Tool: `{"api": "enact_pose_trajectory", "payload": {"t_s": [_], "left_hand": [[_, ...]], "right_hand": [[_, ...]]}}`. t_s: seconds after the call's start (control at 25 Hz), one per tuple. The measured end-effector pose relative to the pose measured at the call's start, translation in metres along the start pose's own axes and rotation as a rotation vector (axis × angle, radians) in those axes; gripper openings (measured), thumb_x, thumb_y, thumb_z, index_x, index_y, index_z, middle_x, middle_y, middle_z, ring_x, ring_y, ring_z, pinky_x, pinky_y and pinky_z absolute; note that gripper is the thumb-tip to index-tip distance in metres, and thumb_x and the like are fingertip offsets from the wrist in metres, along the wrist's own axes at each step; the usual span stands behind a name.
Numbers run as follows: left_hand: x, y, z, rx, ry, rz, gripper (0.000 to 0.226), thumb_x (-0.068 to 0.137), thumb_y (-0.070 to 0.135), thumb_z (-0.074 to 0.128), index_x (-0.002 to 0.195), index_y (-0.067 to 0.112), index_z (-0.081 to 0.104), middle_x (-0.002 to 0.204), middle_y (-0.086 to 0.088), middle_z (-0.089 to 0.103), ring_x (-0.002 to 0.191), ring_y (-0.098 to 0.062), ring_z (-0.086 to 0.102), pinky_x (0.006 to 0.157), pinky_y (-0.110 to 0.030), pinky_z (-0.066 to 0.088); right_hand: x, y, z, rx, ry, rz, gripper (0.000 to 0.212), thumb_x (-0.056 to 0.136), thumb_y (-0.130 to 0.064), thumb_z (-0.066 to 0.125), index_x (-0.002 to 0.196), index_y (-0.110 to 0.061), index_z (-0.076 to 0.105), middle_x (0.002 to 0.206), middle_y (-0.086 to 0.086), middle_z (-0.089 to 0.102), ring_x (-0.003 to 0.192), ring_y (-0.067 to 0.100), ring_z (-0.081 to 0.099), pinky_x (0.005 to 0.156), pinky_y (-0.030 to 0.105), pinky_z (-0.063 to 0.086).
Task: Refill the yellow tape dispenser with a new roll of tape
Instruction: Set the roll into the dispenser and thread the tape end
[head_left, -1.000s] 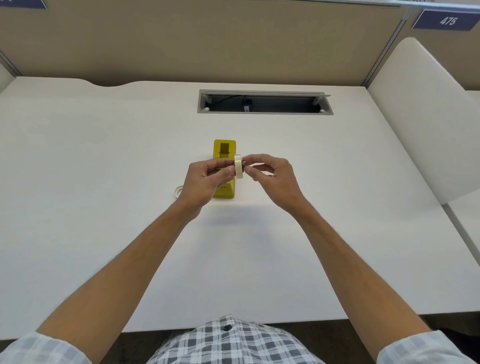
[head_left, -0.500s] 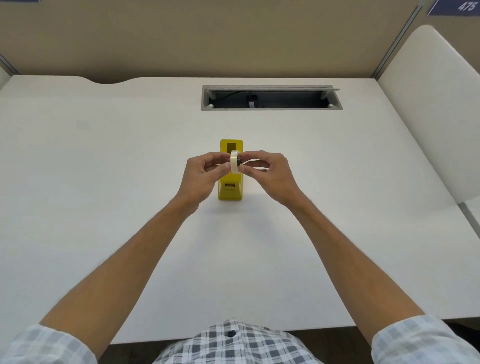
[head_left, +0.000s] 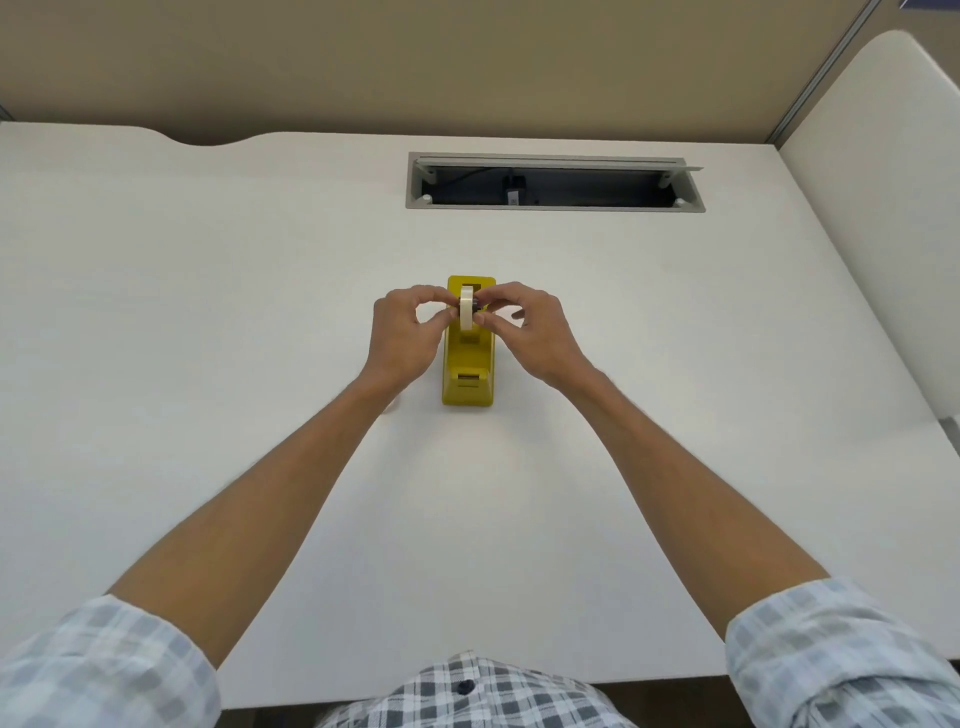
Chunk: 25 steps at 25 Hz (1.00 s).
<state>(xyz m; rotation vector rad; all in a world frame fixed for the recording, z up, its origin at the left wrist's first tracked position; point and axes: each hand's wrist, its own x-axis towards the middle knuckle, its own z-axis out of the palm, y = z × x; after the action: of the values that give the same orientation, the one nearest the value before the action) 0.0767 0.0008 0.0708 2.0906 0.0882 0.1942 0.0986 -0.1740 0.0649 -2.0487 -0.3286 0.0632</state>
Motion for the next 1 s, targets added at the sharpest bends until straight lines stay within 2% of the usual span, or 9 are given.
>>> {"api": "enact_pose_trajectory", "payload": {"t_s": [0.08,0.2,0.28,0.48,0.64,0.8,1.0], "left_hand": [[0.006,-0.004,0.002,0.041,-0.005,0.016,0.014,0.087,0.014,0.069,0.099,0.015,0.076,0.11,0.003,0.07,0.105,-0.007,0.058,0.079,0.0,0.033],[0.01,-0.005,0.006,0.103,-0.031,0.018,0.018,0.088,0.012,0.068,0.104,0.015,0.074,0.119,0.001,0.064,0.109,-0.005,0.048,0.087,-0.014,0.035],[0.011,-0.005,0.008,0.096,-0.054,0.013,0.021,0.086,0.011,0.066,0.106,0.015,0.073,0.122,0.0,0.062,0.111,-0.006,0.045,0.092,-0.022,0.036],[0.009,-0.004,0.011,0.123,-0.088,0.031,0.025,0.082,0.02,0.07,0.106,0.015,0.072,0.125,0.0,0.06,0.121,-0.014,0.048,0.1,-0.032,0.038],[0.01,-0.006,0.007,0.119,-0.066,0.001,0.031,0.078,0.025,0.075,0.108,0.019,0.071,0.123,0.001,0.061,0.122,-0.015,0.049,0.102,-0.034,0.04],[0.012,-0.007,0.006,0.114,-0.132,-0.008,0.056,0.08,0.03,0.076,0.132,0.024,0.056,0.14,0.0,0.053,0.132,-0.017,0.041,0.107,-0.036,0.036],[0.018,-0.009,0.005,0.098,-0.211,0.024,0.046,0.086,0.032,0.072,0.13,0.023,0.061,0.141,0.0,0.049,0.135,-0.021,0.038,0.109,-0.049,0.037]], "right_hand": [[0.004,0.006,0.003,-0.02,0.012,-0.007,0.02,0.088,-0.019,0.071,0.108,-0.018,0.071,0.109,-0.004,0.069,0.101,0.007,0.061,0.083,0.022,0.044],[0.01,0.014,0.003,-0.102,0.023,-0.017,0.023,0.088,-0.022,0.072,0.111,-0.018,0.071,0.118,-0.001,0.06,0.113,0.015,0.055,0.097,0.033,0.046],[0.013,0.017,0.001,-0.155,0.025,-0.02,0.024,0.088,-0.024,0.072,0.111,-0.02,0.072,0.122,-0.001,0.057,0.118,0.017,0.052,0.101,0.039,0.045],[0.015,0.019,-0.001,-0.214,0.01,-0.025,0.023,0.087,-0.027,0.073,0.109,-0.022,0.073,0.131,0.001,0.052,0.124,0.018,0.047,0.103,0.045,0.043],[0.016,0.017,-0.003,-0.258,0.0,-0.035,0.023,0.087,-0.029,0.073,0.109,-0.022,0.072,0.133,0.0,0.051,0.125,0.017,0.046,0.099,0.045,0.046],[0.019,0.016,-0.004,-0.28,-0.025,-0.04,0.023,0.087,-0.03,0.072,0.109,-0.022,0.072,0.134,0.0,0.051,0.126,0.017,0.045,0.1,0.043,0.045],[0.021,0.017,-0.002,-0.267,-0.018,-0.026,0.023,0.087,-0.031,0.073,0.108,-0.022,0.073,0.134,0.0,0.05,0.125,0.016,0.045,0.1,0.044,0.046]]}}
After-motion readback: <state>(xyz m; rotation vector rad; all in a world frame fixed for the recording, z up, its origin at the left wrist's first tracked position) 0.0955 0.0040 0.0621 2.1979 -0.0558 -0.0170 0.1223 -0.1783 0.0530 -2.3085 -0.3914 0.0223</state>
